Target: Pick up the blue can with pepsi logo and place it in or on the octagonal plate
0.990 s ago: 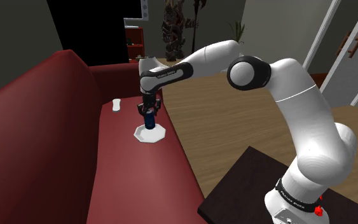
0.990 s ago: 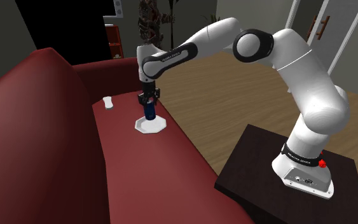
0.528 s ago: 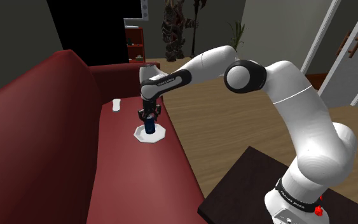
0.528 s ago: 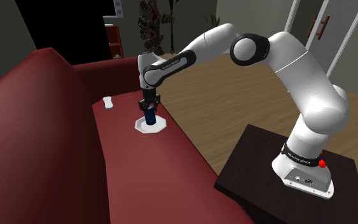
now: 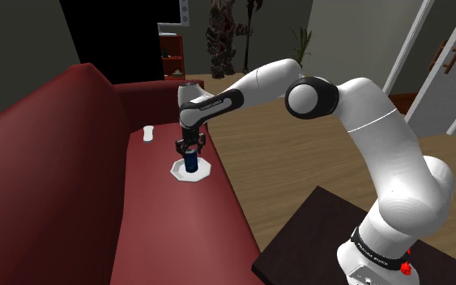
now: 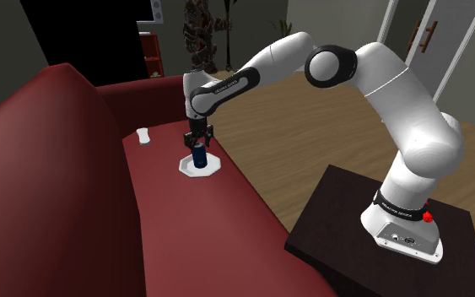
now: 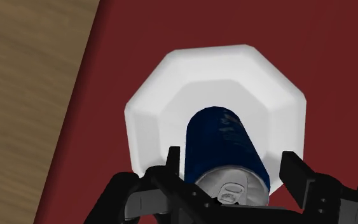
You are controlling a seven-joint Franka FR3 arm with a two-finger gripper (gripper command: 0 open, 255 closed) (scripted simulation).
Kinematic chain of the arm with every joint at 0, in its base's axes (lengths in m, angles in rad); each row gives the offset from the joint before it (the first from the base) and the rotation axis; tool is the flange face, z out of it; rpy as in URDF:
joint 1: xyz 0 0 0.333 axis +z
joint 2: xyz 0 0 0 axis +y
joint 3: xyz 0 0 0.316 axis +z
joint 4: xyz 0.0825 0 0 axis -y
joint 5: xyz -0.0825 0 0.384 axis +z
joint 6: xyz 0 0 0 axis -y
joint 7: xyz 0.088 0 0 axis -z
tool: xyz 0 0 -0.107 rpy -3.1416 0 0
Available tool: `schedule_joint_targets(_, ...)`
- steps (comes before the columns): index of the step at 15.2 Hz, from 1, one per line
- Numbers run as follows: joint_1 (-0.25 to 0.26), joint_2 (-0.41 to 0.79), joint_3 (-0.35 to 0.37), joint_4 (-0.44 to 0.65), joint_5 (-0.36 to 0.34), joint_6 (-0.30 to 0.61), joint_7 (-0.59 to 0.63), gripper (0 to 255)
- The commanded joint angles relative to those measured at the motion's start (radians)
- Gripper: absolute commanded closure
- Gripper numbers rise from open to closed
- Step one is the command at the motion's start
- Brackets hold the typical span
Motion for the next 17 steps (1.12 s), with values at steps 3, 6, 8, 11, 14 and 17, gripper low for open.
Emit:
schedule_joint_targets(3,0.000,0.000,0.000,0.000,0.000,0.000,0.000,0)
schedule_joint_targets(6,-0.002,-0.018,0.004,0.003,0.004,-0.021,-0.002,0)
schedule_joint_targets(8,-0.005,-0.052,0.010,0.014,0.012,-0.065,-0.006,0)
schedule_joint_targets(11,-0.006,-0.064,0.013,0.020,0.015,-0.083,-0.008,0)
schedule_joint_targets(14,-0.006,-0.064,0.013,0.021,0.015,-0.083,-0.008,0)
schedule_joint_targets(17,-0.006,-0.064,0.013,0.021,0.015,-0.083,-0.008,0)
